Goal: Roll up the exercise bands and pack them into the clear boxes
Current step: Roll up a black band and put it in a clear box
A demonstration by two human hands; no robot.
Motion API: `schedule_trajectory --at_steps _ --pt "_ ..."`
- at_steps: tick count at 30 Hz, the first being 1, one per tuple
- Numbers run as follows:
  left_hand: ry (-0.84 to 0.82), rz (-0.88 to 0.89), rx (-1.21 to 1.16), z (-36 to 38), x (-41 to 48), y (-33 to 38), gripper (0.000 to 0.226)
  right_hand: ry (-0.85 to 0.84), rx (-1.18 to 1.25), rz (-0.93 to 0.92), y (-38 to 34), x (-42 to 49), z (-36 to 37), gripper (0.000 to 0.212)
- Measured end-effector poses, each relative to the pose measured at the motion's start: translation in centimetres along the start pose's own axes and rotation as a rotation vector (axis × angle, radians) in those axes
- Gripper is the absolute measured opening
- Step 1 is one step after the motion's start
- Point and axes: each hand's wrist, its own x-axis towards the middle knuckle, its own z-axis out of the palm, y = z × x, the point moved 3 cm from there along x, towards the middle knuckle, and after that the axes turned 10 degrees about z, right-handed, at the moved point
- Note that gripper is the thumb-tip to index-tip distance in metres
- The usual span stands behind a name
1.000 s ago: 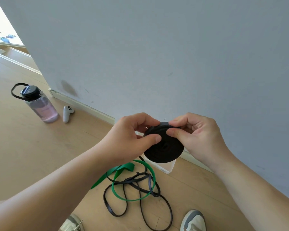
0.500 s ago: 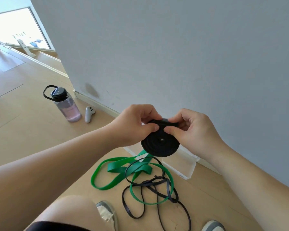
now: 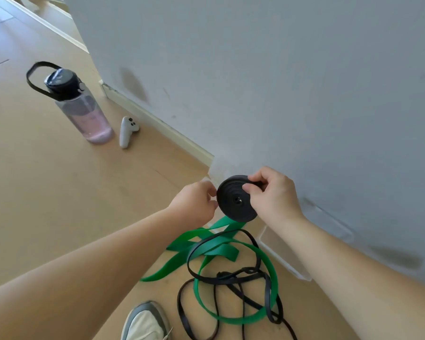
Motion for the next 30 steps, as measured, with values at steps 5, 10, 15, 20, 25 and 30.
schedule_trajectory --at_steps 5,10,15,20,25,30 --pt "-0.058 -0.045 0.016 5.2 1.3 -3.9 0.037 -0.006 0.005 0.017 2.4 3.4 4.4 0.009" --pt "0.033 -0.050 -0.049 8.9 1.0 -6.2 0.041 0.000 0.040 0.058 4.8 4.8 7.4 0.010" --pt "0.087 0.081 -0.044 10.9 0.3 -6.6 0.023 -0.010 0.054 0.081 5.3 4.9 8.5 0.010" --pt "-0.172 0.165 -0.003 12.1 -2.2 -4.9 0.021 -0.027 0.055 0.070 5.2 4.4 8.7 0.010" --pt "0.219 0.056 -0.056 10.0 -2.4 -5.9 0.022 -0.058 0.049 0.069 5.8 4.0 9.7 0.010" --pt "0.290 -0.094 -0.079 7.7 0.6 -8.7 0.042 -0.063 0.045 0.092 6.4 4.0 11.2 0.010"
